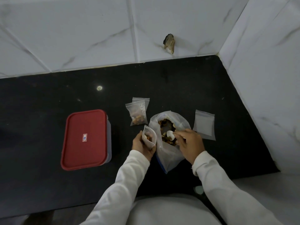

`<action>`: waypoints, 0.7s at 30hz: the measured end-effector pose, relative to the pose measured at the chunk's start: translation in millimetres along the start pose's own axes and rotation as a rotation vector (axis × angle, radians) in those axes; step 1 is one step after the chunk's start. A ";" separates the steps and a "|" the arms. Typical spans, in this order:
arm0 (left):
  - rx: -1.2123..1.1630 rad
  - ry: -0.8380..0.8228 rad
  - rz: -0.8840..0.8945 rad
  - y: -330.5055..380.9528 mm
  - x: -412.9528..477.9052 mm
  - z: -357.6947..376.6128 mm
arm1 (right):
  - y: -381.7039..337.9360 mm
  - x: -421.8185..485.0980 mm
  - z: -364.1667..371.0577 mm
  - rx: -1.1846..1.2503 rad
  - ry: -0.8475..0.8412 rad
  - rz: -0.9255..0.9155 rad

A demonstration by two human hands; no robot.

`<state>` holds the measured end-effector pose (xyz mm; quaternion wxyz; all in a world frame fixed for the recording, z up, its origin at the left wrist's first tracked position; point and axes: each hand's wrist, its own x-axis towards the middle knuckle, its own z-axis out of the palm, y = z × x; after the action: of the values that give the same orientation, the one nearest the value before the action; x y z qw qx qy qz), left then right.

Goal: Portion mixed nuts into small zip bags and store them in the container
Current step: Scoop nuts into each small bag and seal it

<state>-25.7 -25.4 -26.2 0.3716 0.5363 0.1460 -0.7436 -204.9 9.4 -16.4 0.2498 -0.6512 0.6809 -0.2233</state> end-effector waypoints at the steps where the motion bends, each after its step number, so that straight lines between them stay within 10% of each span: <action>1: 0.004 0.008 -0.006 0.2 0.4 0.3 | 0.6 1.2 0.2 0.006 -0.003 -0.018; 9: 0.034 0.008 -0.007 0.2 3.7 -1.9 | -2.9 -5.5 13.2 -0.109 -0.087 -0.111; 21: 0.027 0.015 -0.021 1.1 5.6 -4.4 | -11.8 2.7 -2.4 0.469 -0.233 0.434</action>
<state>-22.7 -25.6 -32.7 0.3555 0.5453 0.1444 -0.7452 -197.3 6.1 -7.3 0.5105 -0.4370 0.7008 -0.2393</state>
